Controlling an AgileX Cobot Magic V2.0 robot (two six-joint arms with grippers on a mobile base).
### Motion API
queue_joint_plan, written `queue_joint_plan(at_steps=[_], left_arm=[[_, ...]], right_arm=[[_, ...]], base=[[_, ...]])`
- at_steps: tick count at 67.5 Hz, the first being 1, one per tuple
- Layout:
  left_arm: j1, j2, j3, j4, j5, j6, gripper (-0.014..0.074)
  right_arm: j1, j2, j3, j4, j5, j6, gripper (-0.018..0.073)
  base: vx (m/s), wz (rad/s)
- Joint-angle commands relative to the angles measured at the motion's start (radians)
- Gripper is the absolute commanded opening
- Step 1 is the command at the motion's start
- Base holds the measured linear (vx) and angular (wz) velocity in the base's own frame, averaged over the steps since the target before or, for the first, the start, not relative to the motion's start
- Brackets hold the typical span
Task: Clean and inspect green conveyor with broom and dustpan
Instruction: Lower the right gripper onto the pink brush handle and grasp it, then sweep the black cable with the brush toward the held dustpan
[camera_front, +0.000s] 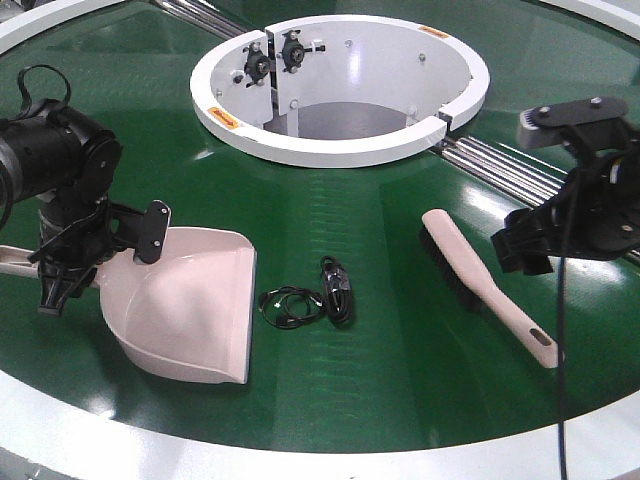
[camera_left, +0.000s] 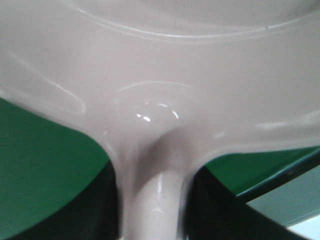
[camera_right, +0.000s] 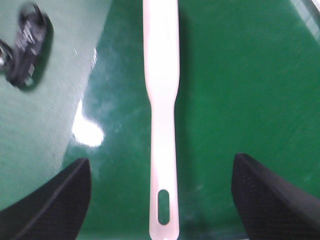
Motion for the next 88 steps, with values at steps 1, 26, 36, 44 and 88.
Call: queue_joint_plan(at_steps=[1, 26, 36, 44, 88], left_arm=[[-0.004, -0.047, -0.029, 0.028, 0.034, 0.004, -0.0006], [-0.004, -0.047, -0.029, 0.028, 0.034, 0.004, -0.0006], [-0.004, -0.047, -0.029, 0.028, 0.034, 0.004, -0.0006], [-0.004, -0.047, -0.029, 0.028, 0.034, 0.004, -0.0006], [-0.004, -0.047, -0.029, 0.028, 0.034, 0.004, -0.0006]], right_arm=[[0.001, 0.059, -0.088, -0.001, 0.078, -0.016, 0.0564], [-0.005, 0.271, -0.153, -0.010, 0.127, -0.033, 0.0564], [-0.005, 0.332, -0.153, -0.009, 0.121, -0.033, 0.0564], [-0.005, 0.371, -0.153, -0.009, 0.116, -0.031, 0.0564], [-0.005, 0.492, -0.153, -0.011, 0.075, -0.010, 0.0529]], base=[[0.00, 0.00], [0.00, 0.00], [0.00, 0.00], [0.00, 0.00], [0.00, 0.00]])
